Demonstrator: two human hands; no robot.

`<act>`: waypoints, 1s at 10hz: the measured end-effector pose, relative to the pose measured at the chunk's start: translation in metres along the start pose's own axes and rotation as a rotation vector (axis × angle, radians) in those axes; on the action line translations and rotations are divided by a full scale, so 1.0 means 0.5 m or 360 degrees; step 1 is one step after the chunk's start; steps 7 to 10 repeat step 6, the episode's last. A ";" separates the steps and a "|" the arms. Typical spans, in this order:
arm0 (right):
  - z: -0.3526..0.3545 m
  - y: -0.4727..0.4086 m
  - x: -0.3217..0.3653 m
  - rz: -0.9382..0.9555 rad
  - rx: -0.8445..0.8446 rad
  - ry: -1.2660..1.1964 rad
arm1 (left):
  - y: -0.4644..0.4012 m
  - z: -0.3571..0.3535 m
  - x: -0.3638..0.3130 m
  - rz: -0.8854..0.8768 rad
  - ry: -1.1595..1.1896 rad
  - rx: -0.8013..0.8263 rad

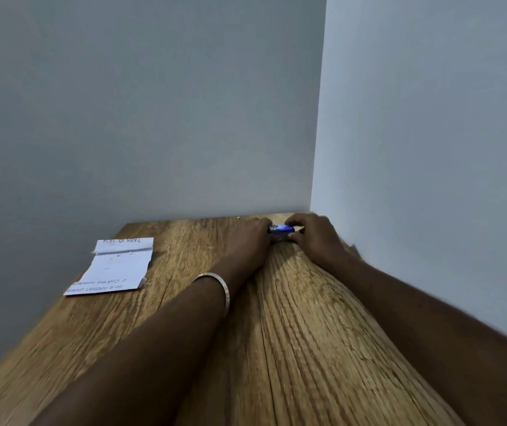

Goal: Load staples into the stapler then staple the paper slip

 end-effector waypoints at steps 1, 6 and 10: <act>-0.002 -0.001 -0.003 0.0011 -0.0005 0.0000 | -0.001 -0.002 0.000 -0.0020 -0.0022 -0.0019; 0.004 0.051 0.018 -0.0116 0.0065 0.0241 | 0.050 0.023 -0.004 0.0141 -0.0120 -0.0055; 0.004 0.051 0.018 -0.0116 0.0065 0.0241 | 0.050 0.023 -0.004 0.0141 -0.0120 -0.0055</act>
Point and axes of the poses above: each hand's wrist, its own y-axis away from the middle knuckle, its own z-axis out of the back of the hand, x = y × z, the point moved 5 cm from there along -y, towards the middle knuckle, and after that the axes turned 5 degrees about -x, right-handed, at the moved point
